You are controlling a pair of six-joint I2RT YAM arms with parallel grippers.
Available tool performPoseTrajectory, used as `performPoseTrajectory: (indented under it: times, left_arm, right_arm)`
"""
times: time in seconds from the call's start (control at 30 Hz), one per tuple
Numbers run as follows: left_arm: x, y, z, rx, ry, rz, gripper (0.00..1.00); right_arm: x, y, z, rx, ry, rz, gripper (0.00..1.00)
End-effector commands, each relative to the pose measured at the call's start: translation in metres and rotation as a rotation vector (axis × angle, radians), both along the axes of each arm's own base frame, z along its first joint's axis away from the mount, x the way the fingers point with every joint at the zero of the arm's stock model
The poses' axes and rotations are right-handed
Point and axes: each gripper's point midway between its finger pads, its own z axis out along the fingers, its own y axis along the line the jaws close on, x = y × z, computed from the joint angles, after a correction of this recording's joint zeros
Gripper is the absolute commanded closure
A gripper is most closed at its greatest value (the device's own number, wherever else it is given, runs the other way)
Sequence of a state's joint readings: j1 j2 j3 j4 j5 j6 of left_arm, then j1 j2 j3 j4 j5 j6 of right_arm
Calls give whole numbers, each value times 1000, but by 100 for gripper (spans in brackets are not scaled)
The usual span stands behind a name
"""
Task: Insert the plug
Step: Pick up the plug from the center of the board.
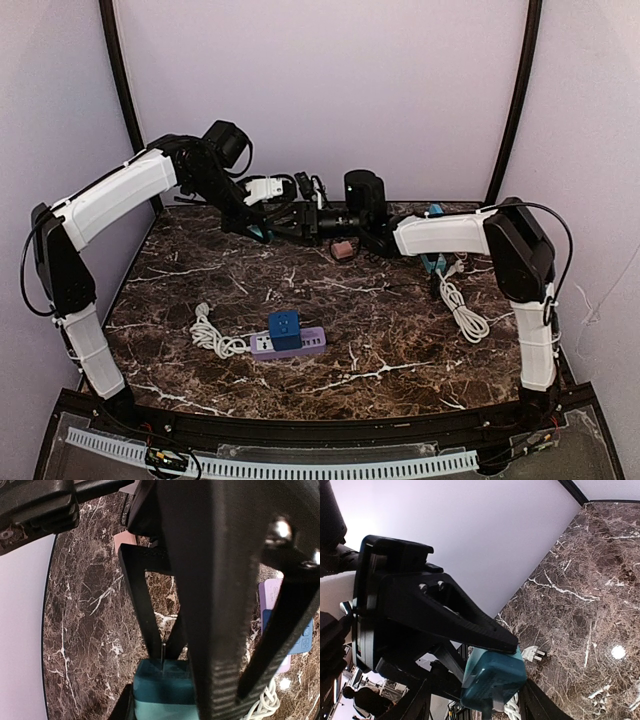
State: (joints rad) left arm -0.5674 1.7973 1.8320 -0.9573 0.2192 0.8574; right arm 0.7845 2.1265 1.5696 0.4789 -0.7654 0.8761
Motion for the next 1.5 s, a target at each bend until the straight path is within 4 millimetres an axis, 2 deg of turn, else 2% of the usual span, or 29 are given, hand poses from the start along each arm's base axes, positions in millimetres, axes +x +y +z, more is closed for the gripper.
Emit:
performPoseTrajectory:
  times: [0.0,0.07,0.17,0.23,0.33,0.37,0.4,0.5,0.73,0.9,1.0,1.23,1.27,1.37,1.47]
  left_arm:
    - [5,-7,6,-20,-34,-9,99]
    - [6,-11,9,-37,-34,-10,99]
    - [6,-14,13,-59,-31,-8,99]
    - [6,-16,17,-71,-31,-10,99]
    - [4,-18,16,-76,-24,-14,99]
    - [4,-17,15,-74,-21,-15,99]
    - [3,-18,15,-76,-18,-15,99]
    - [1,-21,17,-84,-18,-18,99]
    - [-1,-28,18,-80,-31,-33,99]
    - [2,-27,13,-63,-45,-33,99]
    - [3,-25,5,-44,-48,-32,99]
    - [7,-22,-4,-17,-66,-25,99]
    - [8,-22,-5,-13,-70,-23,99]
    - [12,-21,-6,-5,-87,-10,99]
    - [14,-21,-4,-8,-96,-6,99]
  right_arm:
    - [-12,12,10,60,2,60,43]
    - [-11,15,5,56,17,63,51]
    - [-12,19,0,58,40,78,54]
    - [-13,20,1,60,41,87,57]
    - [-14,21,4,64,31,93,68]
    - [-14,21,4,64,33,96,69]
    - [-14,22,4,62,36,98,66]
    - [-10,23,-2,47,61,81,51]
    - [2,25,-3,121,165,44,53]
    - [-5,24,11,240,229,104,49]
    - [-7,22,15,253,229,105,48]
    - [-10,17,32,291,203,100,33]
    - [-9,17,32,293,203,98,34]
    - [-8,17,26,285,225,84,47]
    - [-6,19,17,264,243,74,48]
